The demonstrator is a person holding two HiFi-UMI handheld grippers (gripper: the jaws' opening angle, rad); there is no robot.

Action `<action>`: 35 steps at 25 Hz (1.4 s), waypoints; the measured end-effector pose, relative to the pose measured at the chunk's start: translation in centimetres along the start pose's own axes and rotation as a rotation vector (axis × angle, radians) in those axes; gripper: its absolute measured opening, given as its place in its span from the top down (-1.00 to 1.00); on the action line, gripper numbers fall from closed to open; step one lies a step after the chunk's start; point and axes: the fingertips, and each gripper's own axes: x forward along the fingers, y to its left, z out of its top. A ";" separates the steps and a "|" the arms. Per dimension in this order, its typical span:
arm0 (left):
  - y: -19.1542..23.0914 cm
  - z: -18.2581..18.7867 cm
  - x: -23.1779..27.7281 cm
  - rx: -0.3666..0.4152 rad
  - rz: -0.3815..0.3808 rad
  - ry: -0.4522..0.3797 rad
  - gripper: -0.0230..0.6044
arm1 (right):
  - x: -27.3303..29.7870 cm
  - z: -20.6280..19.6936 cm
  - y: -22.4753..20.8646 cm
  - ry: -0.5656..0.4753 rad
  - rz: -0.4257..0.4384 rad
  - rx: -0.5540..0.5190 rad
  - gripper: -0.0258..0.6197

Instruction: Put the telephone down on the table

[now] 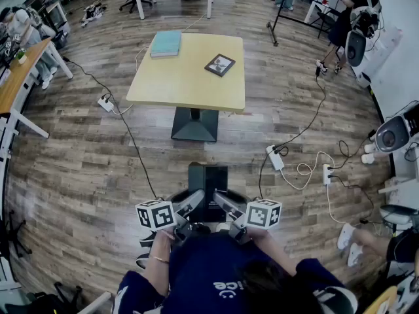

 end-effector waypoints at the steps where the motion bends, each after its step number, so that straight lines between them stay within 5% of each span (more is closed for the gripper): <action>1: 0.1 0.4 0.2 0.003 -0.003 -0.005 0.36 | 0.3 0.4 0.0 0.000 0.002 -0.005 0.26; 20: 2.8 6.5 -0.2 0.065 -0.070 0.009 0.36 | 5.8 3.8 1.1 -0.084 0.000 -0.024 0.25; 24: 2.6 8.1 1.1 0.097 -0.066 0.007 0.36 | 6.3 5.7 0.6 -0.101 0.034 -0.008 0.25; 35: 5.2 14.3 6.4 0.036 -0.006 -0.062 0.36 | 10.6 13.2 -3.2 -0.034 0.088 -0.006 0.27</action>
